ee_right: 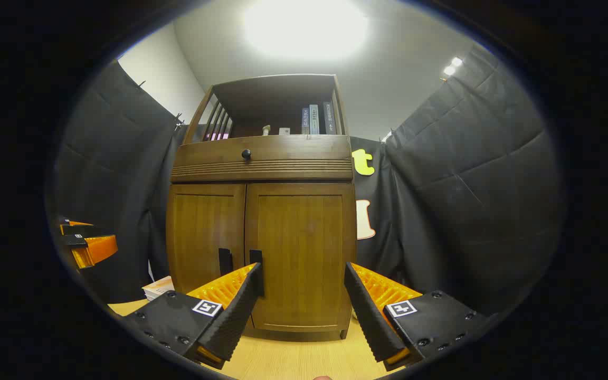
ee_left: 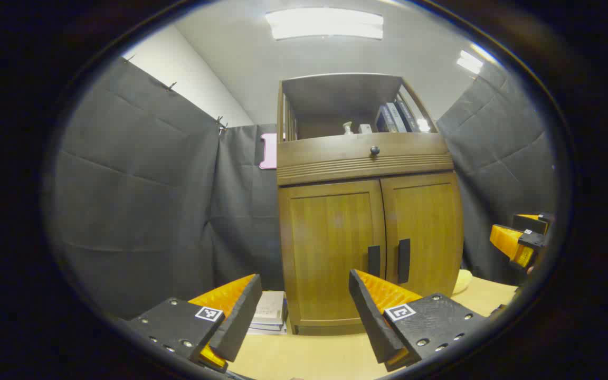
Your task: Open the right door of the double-door shoe cabinet with the right hand, and open the left door with the left hand.
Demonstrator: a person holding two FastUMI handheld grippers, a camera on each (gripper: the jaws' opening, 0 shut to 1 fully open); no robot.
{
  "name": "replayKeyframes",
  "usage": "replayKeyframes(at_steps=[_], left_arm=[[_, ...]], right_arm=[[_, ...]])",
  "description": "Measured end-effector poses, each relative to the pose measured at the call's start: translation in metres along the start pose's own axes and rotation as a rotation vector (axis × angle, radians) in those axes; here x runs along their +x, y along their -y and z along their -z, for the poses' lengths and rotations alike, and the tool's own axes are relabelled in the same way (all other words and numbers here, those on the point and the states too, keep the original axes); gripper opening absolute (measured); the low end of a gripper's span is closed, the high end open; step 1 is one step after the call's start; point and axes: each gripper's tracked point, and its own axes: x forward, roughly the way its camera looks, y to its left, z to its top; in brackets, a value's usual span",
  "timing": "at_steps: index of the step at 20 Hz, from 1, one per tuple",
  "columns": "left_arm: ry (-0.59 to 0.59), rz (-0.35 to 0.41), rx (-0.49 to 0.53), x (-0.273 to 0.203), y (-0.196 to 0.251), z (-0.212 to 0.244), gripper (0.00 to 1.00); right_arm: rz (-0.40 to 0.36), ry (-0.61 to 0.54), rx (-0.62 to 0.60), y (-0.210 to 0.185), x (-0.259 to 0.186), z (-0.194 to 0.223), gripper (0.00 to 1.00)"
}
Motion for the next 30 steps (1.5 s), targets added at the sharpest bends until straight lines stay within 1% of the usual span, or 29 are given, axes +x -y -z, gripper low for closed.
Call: replayKeyframes(at_steps=[5, 16, 20, 24, 30], left_arm=[[-0.001, -0.005, 0.026, -0.002, -0.001, -0.003, 0.95], [0.001, -0.009, 0.013, -0.003, -0.002, -0.003, 0.95], [0.011, -0.012, 0.018, -0.004, -0.003, -0.006, 0.95], [0.015, -0.021, 0.023, -0.005, -0.004, -0.007, 0.95], [0.012, -0.051, 0.040, -0.007, -0.006, -0.009, 0.95]], right_arm=[[0.021, -0.014, -0.010, 0.001, 0.001, 0.005, 0.97], [0.042, -0.020, 0.006, 0.001, 0.005, 0.006, 0.96], [0.016, -0.026, 0.002, -0.007, 0.018, 0.006, 0.97], [-0.004, -0.055, 0.035, -0.014, 0.031, 0.010, 0.97], [-0.036, -0.033, 0.033, -0.028, 0.067, 0.006, 0.97]])
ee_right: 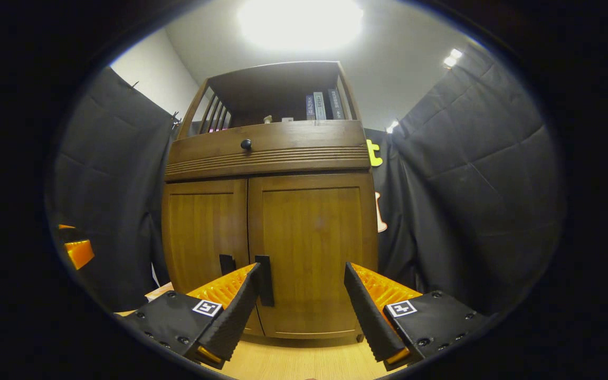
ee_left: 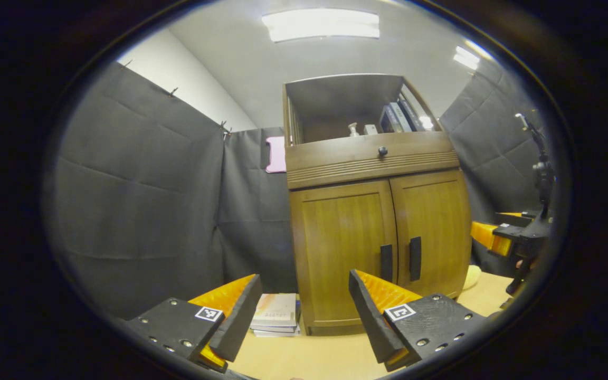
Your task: Open the right door of the double-door shoe cabinet with the right hand, and open the left door with the left hand.
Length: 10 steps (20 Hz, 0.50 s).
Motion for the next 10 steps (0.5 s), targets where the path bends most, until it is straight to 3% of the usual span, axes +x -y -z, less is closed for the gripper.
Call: replayKeyframes(at_steps=[10], left_arm=[[-0.004, -0.065, 0.012, -0.010, -0.011, -0.009, 0.95]], right_arm=[[-0.054, -0.017, 0.051, -0.028, 0.060, 0.013, 0.97]])
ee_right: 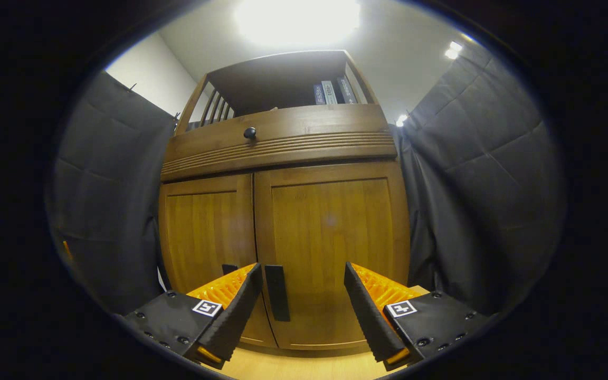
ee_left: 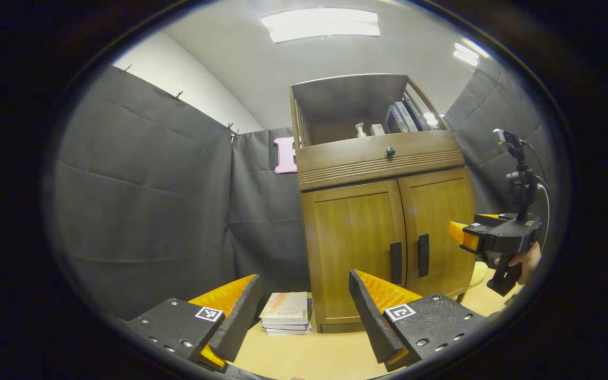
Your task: Open the right door of the double-door shoe cabinet with the right hand, and open the left door with the left hand.
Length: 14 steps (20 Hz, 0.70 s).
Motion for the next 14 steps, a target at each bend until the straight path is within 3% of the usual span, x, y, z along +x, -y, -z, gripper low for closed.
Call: replayKeyframes(at_steps=[14], left_arm=[[-0.023, -0.141, 0.027, -0.013, -0.026, -0.008, 0.95]], right_arm=[[-0.060, -0.136, 0.013, -0.030, 0.078, 0.061, 0.94]])
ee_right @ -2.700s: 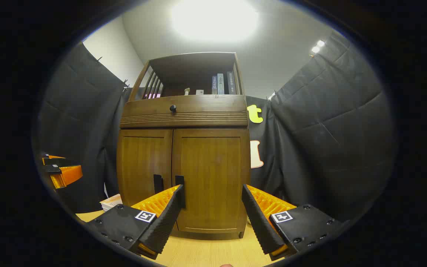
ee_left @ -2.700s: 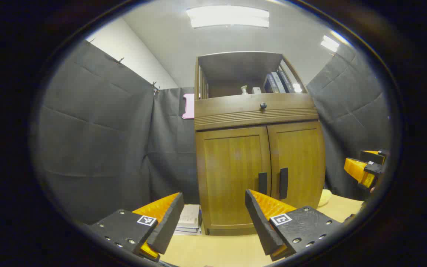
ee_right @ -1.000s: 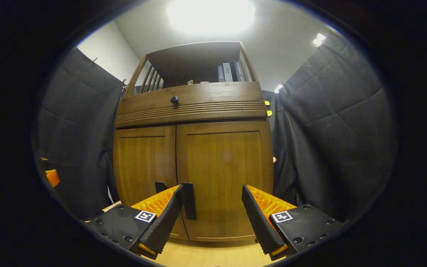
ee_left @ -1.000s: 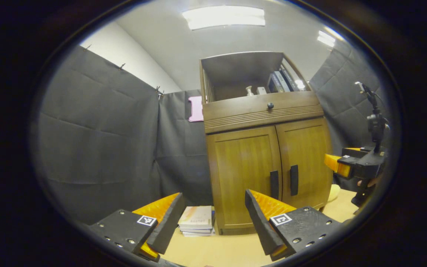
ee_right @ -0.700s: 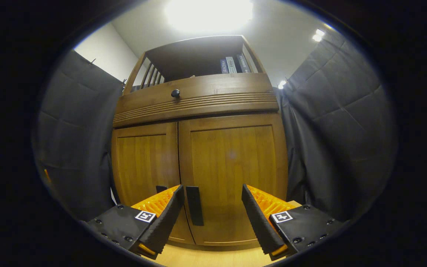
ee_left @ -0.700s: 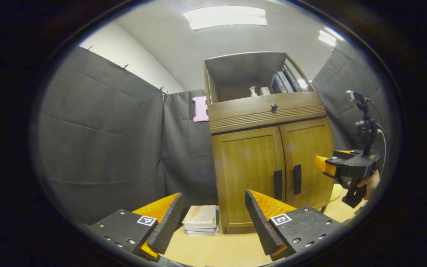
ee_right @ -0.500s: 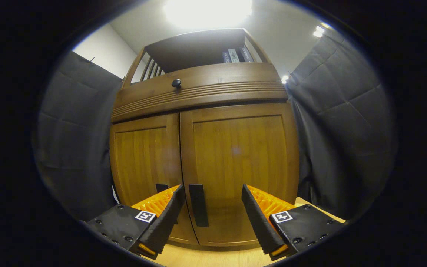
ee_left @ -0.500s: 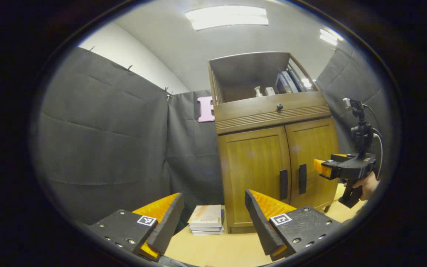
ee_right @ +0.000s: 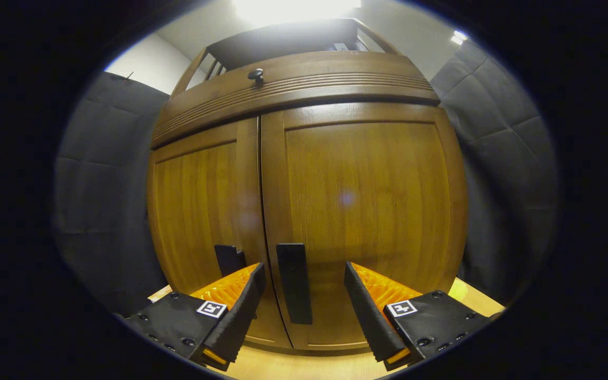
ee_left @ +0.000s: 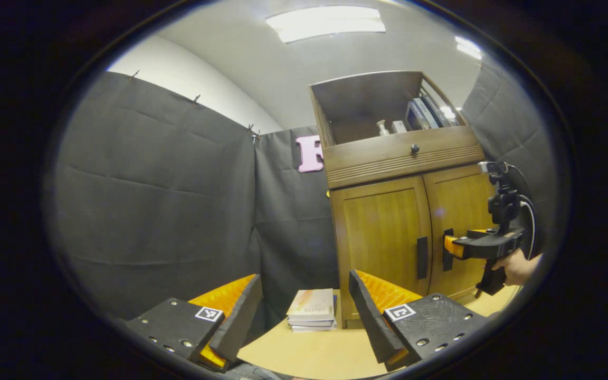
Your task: Open the right door of the double-door shoe cabinet with the right hand, and open the left door with the left hand.
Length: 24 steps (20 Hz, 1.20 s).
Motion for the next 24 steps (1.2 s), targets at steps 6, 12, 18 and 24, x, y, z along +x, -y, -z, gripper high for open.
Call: replayKeyframes(at_steps=[6, 12, 18, 24], left_arm=[[-0.018, -0.041, 0.007, -0.001, -0.002, 0.003, 0.95], [-0.021, -0.043, 0.015, 0.003, 0.000, 0.007, 0.95], [-0.010, -0.011, -0.007, 0.005, 0.004, 0.009, 0.96], [0.014, 0.043, -0.018, 0.006, 0.006, 0.007, 0.95]], right_arm=[[0.014, -0.054, 0.018, 0.000, 0.031, 0.018, 0.68], [0.001, -0.091, 0.050, -0.006, 0.045, 0.025, 0.45], [-0.012, -0.100, 0.012, -0.007, 0.039, 0.025, 0.11], [-0.039, -0.107, 0.005, -0.007, 0.016, 0.024, 0.10]])
